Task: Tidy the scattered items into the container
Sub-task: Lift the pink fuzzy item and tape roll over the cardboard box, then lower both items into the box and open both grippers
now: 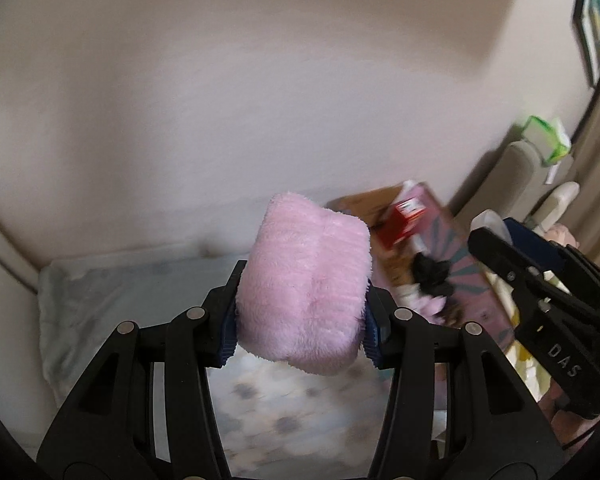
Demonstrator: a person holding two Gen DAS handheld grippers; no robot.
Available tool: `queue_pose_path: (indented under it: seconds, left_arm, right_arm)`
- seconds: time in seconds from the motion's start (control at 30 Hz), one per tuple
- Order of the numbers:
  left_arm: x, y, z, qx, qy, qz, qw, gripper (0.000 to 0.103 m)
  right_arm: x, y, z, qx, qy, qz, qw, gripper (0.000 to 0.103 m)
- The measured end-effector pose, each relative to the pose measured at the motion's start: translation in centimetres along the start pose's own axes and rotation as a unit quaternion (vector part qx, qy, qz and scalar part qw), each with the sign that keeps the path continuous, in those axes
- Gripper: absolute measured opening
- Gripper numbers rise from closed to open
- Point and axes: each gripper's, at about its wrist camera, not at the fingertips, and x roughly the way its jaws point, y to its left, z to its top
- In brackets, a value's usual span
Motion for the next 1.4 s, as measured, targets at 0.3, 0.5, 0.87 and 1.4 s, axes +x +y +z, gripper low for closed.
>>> queue_pose_path:
  seconds: [0.3,0.5,0.87,1.4]
  left_arm:
    - [3.7,-8.6,1.5,0.036,0.014,-0.033,0.9987,0.046]
    - [8.7,-12.7,0.3,0.057,0.056,-0.032,0.9963,0.046]
    - [12.9,-15.5,-0.2,0.060,0.097,-0.059,0.9917,0.066]
    - [8.7,-13.3,2.6,0.046,0.066,0.043,0.9958,0.103]
  right_arm:
    - [0.2,-8.1,-0.1,-0.021,0.028,-0.004,0.999,0.040]
    - [2.2,-10.5,-2.5,-0.050,0.080,0.013,0.995,0.040]
    - [5.8,-11.7,-6.8,-0.057,0.140,0.068,0.986,0.040]
    - [2.9,-12.8,-5.6,-0.016,0.094,0.063,0.993,0.077]
